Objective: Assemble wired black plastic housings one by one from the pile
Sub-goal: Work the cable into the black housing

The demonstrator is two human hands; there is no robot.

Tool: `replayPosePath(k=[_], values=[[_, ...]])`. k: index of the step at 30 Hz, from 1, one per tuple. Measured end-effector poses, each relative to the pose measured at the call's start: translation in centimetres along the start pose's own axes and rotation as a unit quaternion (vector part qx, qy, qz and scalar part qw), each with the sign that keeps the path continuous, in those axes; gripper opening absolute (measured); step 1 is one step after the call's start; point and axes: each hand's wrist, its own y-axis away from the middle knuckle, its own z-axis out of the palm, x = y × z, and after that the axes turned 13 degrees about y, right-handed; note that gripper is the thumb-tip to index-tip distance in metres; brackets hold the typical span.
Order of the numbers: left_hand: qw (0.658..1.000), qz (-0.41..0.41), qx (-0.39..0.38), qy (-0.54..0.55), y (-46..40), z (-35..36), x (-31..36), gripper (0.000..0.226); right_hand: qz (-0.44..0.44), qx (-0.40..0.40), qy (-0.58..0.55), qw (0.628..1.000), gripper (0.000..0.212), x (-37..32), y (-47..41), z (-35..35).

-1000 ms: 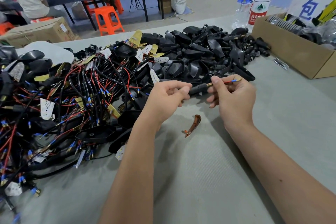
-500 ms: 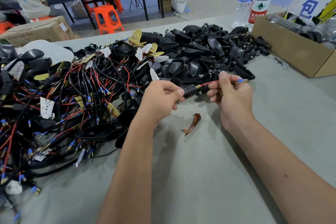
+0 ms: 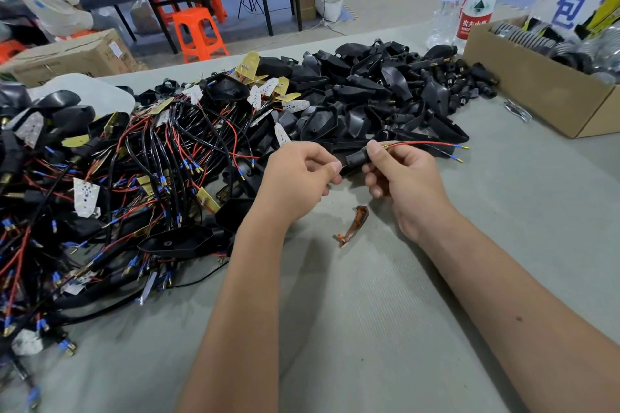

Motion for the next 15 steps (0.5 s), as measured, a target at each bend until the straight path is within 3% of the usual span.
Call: replayPosePath(k=[4,6,11,15], values=[[0.999,-0.002,-0.028,0.02,0.17,0.02,0.24,0.01,0.008,-0.031,-0.016,0.999,0.043,-0.07,-0.06,-0.09],[0.999,0.013,-0.033,-0.006,0.25,0.54,0.35,0.008,0.0,-0.039,0.0,0.999,0.043,0.07,0.03,-0.04],[0.996,0.017,-0.022,-0.09,0.1,0.06,0.38,0.016,0.001,0.049,-0.041,0.998,0.041,0.07,-0.28,-0.29],[0.993,-0.021,-0.079,-0.08,0.32,0.05,0.46,0.016,0.019,0.088,-0.109,0.99,0.044,-0.34,-0.39,-0.44]])
